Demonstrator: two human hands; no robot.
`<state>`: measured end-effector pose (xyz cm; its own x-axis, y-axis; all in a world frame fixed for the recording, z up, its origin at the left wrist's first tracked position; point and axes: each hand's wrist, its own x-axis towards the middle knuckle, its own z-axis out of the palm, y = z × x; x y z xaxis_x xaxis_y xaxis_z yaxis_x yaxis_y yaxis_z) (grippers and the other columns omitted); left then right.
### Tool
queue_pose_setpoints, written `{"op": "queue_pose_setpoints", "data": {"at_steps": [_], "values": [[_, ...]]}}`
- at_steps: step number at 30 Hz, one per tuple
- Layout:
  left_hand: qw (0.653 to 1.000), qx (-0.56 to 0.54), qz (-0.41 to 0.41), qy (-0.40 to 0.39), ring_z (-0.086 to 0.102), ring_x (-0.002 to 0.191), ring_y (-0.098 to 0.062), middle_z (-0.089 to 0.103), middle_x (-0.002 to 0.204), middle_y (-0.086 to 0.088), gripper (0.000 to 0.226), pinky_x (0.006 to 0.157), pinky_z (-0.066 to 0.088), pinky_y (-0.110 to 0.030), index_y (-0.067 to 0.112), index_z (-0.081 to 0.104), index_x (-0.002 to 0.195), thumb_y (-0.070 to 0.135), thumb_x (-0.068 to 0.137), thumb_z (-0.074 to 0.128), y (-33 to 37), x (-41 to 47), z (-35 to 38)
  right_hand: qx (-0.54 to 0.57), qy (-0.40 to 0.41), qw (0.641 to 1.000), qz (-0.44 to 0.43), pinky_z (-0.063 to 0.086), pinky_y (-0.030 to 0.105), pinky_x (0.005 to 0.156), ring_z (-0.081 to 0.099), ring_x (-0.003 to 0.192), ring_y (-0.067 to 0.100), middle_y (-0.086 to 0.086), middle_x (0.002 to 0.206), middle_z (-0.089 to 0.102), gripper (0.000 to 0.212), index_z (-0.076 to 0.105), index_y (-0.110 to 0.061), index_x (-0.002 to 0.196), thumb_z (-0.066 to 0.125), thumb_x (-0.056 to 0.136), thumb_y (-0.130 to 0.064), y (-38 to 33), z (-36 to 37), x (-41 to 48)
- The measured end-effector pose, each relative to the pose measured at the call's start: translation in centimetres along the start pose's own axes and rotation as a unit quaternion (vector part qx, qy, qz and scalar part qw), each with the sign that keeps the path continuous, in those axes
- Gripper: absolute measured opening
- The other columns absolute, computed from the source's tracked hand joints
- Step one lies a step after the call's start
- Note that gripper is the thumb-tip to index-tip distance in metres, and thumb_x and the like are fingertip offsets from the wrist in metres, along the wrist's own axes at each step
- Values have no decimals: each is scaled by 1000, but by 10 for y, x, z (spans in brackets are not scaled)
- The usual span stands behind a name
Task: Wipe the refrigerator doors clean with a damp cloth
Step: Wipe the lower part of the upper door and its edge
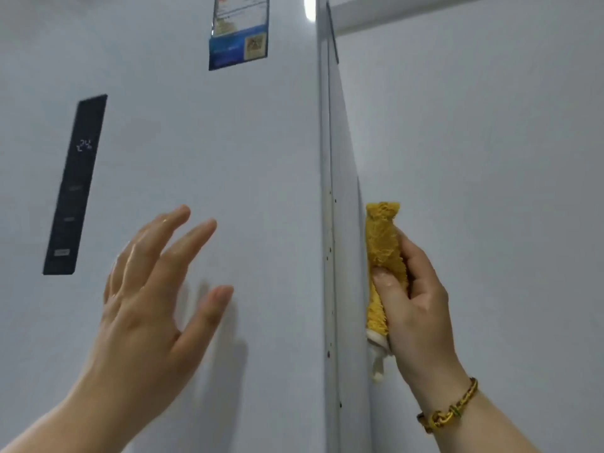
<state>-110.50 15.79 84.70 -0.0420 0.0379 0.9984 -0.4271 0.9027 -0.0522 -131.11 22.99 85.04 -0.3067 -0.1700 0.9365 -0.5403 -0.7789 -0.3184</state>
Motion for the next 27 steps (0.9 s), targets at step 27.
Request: {"op": "queue_pose_setpoints", "data": {"at_steps": [27], "values": [[964,52,-235,-113,1,138,0,-6,124,47,90,113,11,-39,75,0,106,101,21,15,34,38,6,-12,-139,977,-161,2,26,112,0,135,-4,-17,153,2,59,12,-54,131,39,80,-42,-48,48,82]]}}
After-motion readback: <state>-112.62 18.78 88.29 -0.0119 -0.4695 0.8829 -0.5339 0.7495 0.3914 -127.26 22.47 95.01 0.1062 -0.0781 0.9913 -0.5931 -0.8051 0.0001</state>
